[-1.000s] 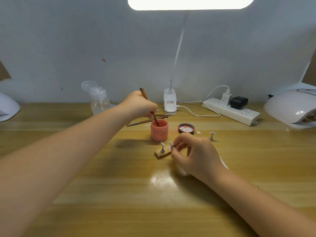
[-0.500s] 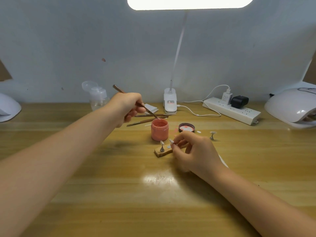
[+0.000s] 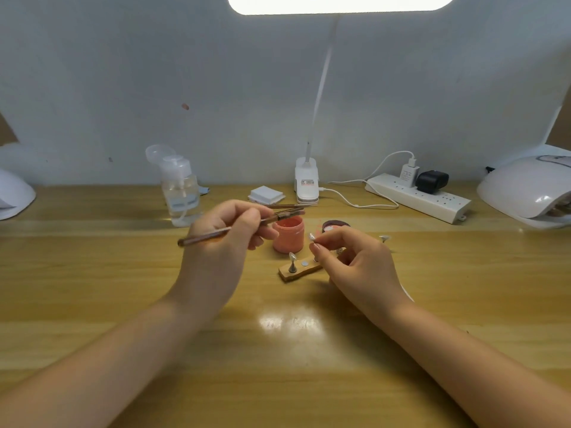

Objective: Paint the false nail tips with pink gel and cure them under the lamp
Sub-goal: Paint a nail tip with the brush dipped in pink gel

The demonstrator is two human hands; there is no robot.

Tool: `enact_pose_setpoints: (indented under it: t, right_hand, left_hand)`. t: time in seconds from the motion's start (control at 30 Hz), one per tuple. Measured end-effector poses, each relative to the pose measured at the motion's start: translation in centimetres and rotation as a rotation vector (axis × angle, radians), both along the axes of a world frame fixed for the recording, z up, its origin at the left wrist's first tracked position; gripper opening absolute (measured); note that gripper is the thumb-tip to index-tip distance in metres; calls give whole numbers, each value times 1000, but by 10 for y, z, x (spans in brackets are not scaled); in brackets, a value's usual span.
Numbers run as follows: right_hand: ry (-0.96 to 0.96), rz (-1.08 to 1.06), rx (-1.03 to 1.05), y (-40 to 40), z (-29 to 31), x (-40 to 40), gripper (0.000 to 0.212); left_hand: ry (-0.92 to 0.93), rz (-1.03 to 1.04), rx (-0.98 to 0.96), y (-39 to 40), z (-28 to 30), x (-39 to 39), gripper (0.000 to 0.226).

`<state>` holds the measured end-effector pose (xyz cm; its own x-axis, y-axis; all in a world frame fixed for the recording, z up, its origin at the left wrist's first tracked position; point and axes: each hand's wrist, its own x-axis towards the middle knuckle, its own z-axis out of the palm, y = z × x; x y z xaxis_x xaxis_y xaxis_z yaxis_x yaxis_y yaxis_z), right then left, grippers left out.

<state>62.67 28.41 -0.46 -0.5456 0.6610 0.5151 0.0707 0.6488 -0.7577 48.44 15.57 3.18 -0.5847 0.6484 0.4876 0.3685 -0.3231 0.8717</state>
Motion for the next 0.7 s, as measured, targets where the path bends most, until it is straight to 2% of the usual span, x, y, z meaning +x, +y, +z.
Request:
enact_pose_setpoints:
  t: [0.17,0.23,0.43,0.6,0.7]
  right_hand:
    - [33,2,18,1,-2,1,11]
    - [39,0,29,2,-2,1,13]
    - [39,-11,55,2,-3,1,11]
    - [45,-16,42,1,-3,1,8]
    - [45,-21,55,1,-3,1,8]
  left_hand:
    - [424,-15,29,-12,-16,16,20]
    - [526,10,46,-12,-17,17,23]
    - [575,16,40,-12,-18,17,21]
    - [479,-11,66,-15,-18,16,23]
    - [492,6,62,-14,-17,19,24]
